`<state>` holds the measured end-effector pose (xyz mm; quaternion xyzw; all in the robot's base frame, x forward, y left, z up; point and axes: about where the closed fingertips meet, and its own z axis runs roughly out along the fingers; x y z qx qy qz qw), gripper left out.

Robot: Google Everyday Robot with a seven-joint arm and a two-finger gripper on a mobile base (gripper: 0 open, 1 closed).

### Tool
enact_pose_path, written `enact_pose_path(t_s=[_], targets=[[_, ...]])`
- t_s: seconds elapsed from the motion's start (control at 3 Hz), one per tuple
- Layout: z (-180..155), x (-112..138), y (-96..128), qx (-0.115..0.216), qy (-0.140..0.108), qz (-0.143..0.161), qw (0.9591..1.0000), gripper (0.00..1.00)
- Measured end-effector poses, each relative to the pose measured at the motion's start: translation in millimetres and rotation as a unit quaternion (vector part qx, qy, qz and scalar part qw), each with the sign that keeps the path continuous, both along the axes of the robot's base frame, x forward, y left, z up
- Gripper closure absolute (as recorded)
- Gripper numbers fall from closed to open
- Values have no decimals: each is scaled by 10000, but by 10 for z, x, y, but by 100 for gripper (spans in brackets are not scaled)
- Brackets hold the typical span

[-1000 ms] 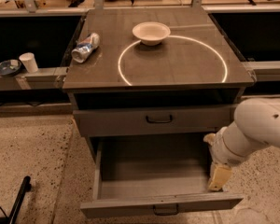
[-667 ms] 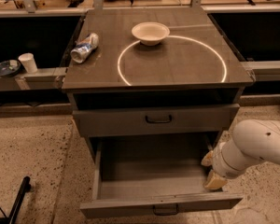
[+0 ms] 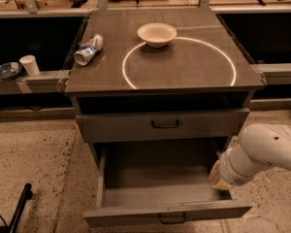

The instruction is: Close middle drawer

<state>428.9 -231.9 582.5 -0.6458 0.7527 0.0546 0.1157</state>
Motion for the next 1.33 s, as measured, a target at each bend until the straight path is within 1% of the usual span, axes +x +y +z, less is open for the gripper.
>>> enact_pose_path(t_s=[0.33, 0.67, 1.0, 1.33], targets=[[-258, -212, -10, -148, 319, 208, 9992, 100], [-540, -477, -8, -262, 635, 462, 9966, 100], [-804, -725, 62, -163, 854, 573, 9946, 100], [-1125, -899, 171, 50, 892, 515, 9947, 100]])
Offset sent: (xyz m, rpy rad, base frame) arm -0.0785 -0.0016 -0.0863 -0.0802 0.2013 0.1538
